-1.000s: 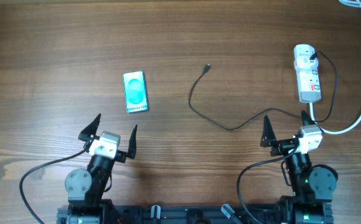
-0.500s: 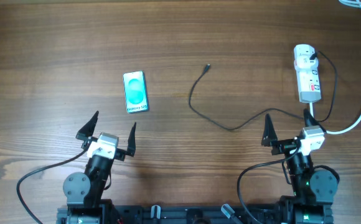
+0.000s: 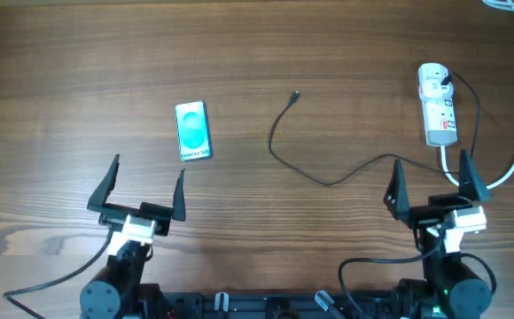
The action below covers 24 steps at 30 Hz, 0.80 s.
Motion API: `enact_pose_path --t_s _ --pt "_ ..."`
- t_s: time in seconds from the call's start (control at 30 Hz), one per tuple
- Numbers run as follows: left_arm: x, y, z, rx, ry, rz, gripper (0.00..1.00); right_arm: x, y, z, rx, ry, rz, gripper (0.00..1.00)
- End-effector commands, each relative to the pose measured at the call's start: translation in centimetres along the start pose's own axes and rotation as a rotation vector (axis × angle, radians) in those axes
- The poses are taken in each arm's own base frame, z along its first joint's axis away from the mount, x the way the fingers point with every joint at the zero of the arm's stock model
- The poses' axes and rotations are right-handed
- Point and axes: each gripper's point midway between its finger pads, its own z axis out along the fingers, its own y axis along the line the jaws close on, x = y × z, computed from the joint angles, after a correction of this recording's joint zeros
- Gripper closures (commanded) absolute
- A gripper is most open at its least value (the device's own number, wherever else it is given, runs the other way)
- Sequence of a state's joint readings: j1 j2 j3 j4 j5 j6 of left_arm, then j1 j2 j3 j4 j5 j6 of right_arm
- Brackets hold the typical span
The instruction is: Plug charger to phone and switch on socket
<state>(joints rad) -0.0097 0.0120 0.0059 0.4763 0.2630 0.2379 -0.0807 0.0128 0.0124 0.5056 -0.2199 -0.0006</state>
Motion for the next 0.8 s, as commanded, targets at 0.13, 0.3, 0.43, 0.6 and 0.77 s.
enact_pose_path --t_s 0.13,0.3,0.43,0.6,0.77 --pt "-2.7 0.5 -0.1 -0.013 -0.089 0.023 0.00 -4.3 0.2 0.1 -0.005 -0.124 -0.107 0.00" --pt "-4.6 0.9 0.2 -0.023 -0.121 0.085 0.00 -7.0 0.1 -0.4 0.024 -0.235 -0.231 0.00" --pt "-6.6 2.2 2.0 -0.046 -0.100 0.078 0.00 -8.1 -0.8 1.2 0.051 -0.205 -0.218 0.00" --pt "-7.9 3.8 6.8 -0.031 -0.010 0.042 0.00 -11.2 -2.0 6.4 0.042 -0.138 -0.151 0.00" --pt "-7.1 5.0 11.5 0.001 0.174 -0.025 0.00 -8.1 -3.2 12.7 0.021 0.196 -0.015 0.00"
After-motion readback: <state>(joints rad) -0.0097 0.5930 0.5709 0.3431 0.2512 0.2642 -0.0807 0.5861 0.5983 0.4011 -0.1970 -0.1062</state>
